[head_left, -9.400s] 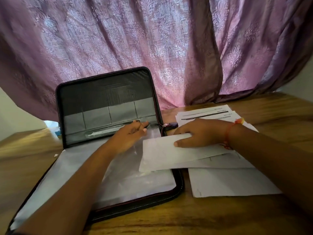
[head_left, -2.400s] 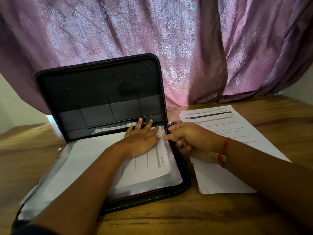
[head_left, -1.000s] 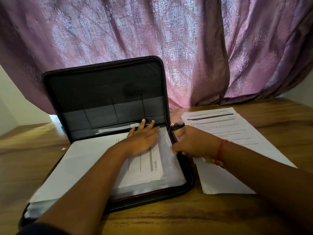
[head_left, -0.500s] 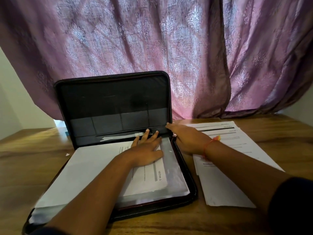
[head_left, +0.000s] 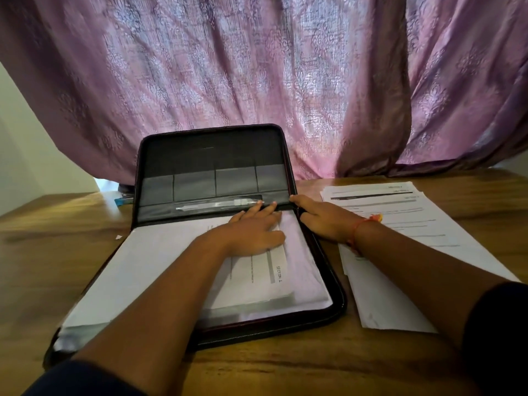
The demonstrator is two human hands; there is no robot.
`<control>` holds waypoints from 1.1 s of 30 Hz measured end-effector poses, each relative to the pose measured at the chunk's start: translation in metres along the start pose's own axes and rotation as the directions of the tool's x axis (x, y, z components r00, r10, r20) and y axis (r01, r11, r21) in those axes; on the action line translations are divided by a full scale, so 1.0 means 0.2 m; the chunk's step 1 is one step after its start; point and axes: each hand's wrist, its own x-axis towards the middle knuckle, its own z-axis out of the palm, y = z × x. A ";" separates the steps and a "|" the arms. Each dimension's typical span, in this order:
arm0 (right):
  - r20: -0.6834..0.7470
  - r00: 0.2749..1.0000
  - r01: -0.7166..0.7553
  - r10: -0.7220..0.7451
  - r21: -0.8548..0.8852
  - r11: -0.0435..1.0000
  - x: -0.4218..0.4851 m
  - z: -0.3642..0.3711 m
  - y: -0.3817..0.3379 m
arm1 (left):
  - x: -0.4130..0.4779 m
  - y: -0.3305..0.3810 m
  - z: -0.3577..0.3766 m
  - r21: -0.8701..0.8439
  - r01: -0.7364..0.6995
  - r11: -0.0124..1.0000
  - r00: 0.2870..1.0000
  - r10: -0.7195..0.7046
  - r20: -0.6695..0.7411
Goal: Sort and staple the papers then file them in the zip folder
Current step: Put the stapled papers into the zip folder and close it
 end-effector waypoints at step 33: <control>0.023 0.999 0.020 -0.022 0.073 0.997 0.01 0.02 0.06 | -0.41 0.13 -0.14 -0.320 -0.123 0.939 0.973 0.050 -0.227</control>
